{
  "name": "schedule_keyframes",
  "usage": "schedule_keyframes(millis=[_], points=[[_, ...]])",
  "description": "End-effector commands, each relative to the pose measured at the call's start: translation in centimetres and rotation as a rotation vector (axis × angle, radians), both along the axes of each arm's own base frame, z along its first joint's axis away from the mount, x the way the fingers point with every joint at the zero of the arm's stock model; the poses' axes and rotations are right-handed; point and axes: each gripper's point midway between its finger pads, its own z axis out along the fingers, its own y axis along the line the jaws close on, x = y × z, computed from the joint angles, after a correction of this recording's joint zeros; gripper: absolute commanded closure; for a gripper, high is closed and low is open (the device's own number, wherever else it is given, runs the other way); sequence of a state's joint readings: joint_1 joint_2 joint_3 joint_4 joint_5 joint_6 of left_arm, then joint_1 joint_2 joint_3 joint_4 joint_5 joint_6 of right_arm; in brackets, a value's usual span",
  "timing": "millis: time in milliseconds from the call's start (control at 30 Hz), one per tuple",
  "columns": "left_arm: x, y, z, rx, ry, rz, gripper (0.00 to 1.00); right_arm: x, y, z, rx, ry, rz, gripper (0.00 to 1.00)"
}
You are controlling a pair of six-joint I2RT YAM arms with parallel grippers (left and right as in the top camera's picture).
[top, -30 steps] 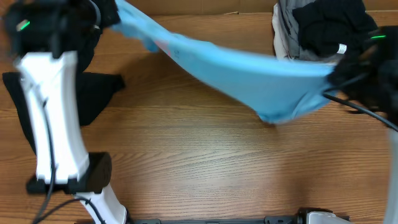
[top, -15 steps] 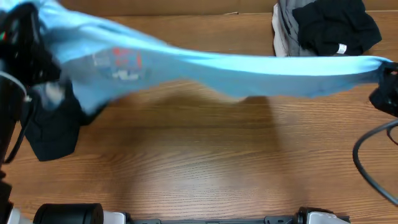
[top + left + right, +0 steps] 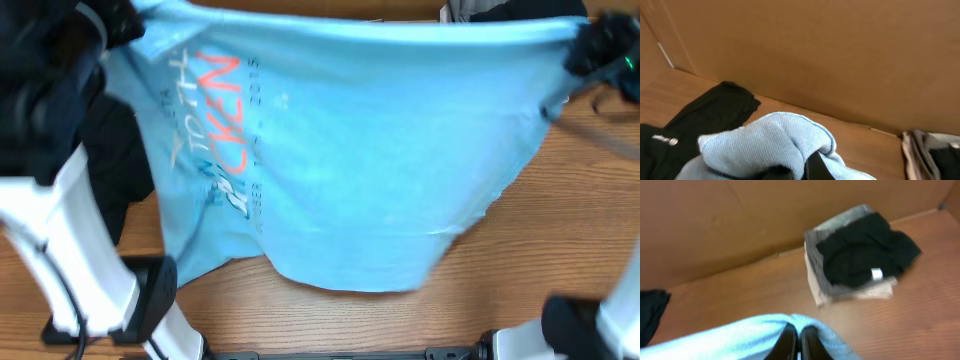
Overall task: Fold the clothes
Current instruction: 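Lift the shirt with both grippers and shake it out in the air, then lower the stretched shirt flat onto the table with both grippers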
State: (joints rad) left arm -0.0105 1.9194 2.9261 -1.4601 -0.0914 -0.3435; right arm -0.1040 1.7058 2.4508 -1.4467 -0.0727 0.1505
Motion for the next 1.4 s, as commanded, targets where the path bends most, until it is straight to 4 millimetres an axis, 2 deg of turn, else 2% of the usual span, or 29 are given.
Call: schedule_keyframes(millis=[0, 67, 133, 167, 200, 300, 333, 367, 467, 533, 600, 667, 733, 867, 967, 1067, 1133, 1300, 1367], points=[[4.9, 1.9, -3.1, -0.017, 0.039, 0.065, 0.96, 4.6, -0.5, -1.8, -0.023, -0.006, 0.017, 0.96], [8.5, 2.2, -5.0, -0.033, 0.034, 0.040, 0.96, 8.1, -0.9, -1.9, -0.034, -0.070, 0.011, 0.96], [10.4, 2.9, -5.9, -0.040, 0.023, 0.048, 0.96, 9.9, -1.6, -1.2, -0.061, -0.130, -0.018, 0.96], [11.9, 3.6, -6.0, -0.065, -0.010, 0.062, 0.96, 11.5, -2.2, 0.5, -0.089, -0.220, -0.041, 0.96], [12.6, 3.9, -5.5, -0.078, -0.044, 0.056, 0.96, 12.0, -2.3, 1.7, -0.101, -0.272, -0.038, 0.96], [13.8, 4.0, -2.0, -0.105, -0.194, 0.000, 0.96, 12.6, -2.3, 5.4, -0.105, -0.416, -0.042, 0.96], [13.8, 3.6, -0.1, -0.110, -0.261, -0.039, 0.96, 12.6, -2.0, 6.8, -0.098, -0.464, -0.033, 0.96], [13.1, 2.9, 3.6, -0.105, -0.383, -0.089, 0.96, 12.1, -1.4, 9.5, -0.085, -0.549, -0.006, 0.96], [11.7, 2.8, 7.1, -0.087, -0.486, -0.095, 0.96, 11.5, -0.8, 12.0, -0.081, -0.627, 0.020, 0.96], [11.0, 2.7, 7.9, -0.073, -0.502, -0.098, 0.96, 11.4, -0.8, 12.1, -0.080, -0.627, 0.023, 0.96], [10.9, 2.7, 7.4, -0.053, -0.475, -0.100, 0.96, 11.9, -0.8, 10.9, -0.081, -0.592, 0.024, 0.96], [11.1, 2.8, 5.6, -0.034, -0.411, -0.103, 0.96, 12.8, -0.9, 8.6, -0.075, -0.527, 0.029, 0.96], [11.4, 2.9, 3.0, -0.017, -0.316, -0.106, 0.96, 13.9, -0.6, 6.1, -0.058, -0.459, 0.053, 0.96], [11.3, 3.0, -3.2, -0.015, -0.089, -0.109, 0.96, 16.0, 0.6, -0.5, -0.017, -0.283, 0.135, 0.96], [10.3, 3.1, -8.0, -0.044, 0.098, -0.095, 0.96, 16.4, 1.0, -5.0, 0.022, -0.146, 0.157, 0.96], [8.6, 2.9, -12.2, -0.084, 0.276, -0.081, 0.96, 15.4, 1.7, -8.3, 0.066, -0.018, 0.181, 0.96], [7.4, 2.8, -13.7, -0.112, 0.354, -0.063, 0.96, 14.2, 1.8, -9.7, 0.082, 0.058, 0.180, 0.96], [4.7, 1.9, -15.9, -0.162, 0.496, -0.048, 0.96, 10.3, 2.2, -13.1, 0.127, 0.272, 0.168, 0.96], [4.6, 0.9, -16.0, -0.152, 0.505, -0.109, 0.96, 8.5, 2.4, -14.3, 0.144, 0.358, 0.162, 0.96]])
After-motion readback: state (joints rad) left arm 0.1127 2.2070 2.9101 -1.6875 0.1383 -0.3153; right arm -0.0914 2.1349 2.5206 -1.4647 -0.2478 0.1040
